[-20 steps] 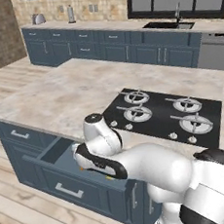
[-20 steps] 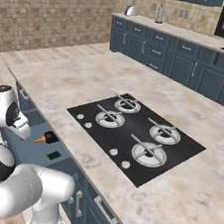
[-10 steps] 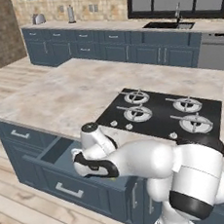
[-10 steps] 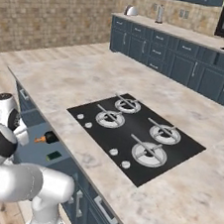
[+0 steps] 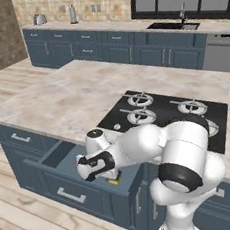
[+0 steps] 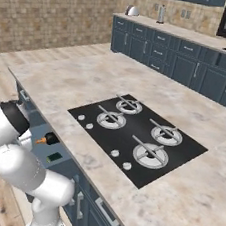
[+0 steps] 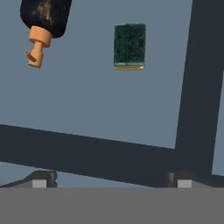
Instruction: Restock the sink supplies by placing the sponge and soap dispenser on the counter and next to the sink. Make sure the soap dispenser is upright.
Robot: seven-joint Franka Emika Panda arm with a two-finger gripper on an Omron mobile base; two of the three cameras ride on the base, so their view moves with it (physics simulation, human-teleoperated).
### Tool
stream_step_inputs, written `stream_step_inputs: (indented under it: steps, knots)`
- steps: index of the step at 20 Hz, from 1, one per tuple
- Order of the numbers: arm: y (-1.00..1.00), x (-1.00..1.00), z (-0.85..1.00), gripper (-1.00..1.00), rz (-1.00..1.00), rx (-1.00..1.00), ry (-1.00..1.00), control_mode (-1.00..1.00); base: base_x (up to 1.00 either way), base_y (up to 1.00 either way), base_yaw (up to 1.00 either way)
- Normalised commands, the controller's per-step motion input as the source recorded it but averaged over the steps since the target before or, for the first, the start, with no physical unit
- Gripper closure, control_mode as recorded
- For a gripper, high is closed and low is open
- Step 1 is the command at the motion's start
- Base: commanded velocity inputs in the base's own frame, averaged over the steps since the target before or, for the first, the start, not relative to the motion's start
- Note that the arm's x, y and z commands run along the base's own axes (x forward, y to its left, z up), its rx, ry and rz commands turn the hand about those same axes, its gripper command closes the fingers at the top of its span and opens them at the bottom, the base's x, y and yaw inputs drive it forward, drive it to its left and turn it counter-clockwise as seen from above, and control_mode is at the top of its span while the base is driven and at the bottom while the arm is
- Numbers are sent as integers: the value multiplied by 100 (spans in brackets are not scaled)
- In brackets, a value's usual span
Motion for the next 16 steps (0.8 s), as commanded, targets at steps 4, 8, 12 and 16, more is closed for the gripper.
stream_step_inputs:
  steps: [4, 8, 12, 16]
  knots:
    - [4, 0, -51, -100, 0, 7, 9, -100, 0, 0, 0]
    - [36, -29, -6, -100, 0, 1, 3, -100, 0, 0, 0]
    - [65, -57, 0, -100, 0, 0, 0, -100, 0, 0, 0]
    - [73, -68, -23, -100, 0, 0, 0, -100, 0, 0, 0]
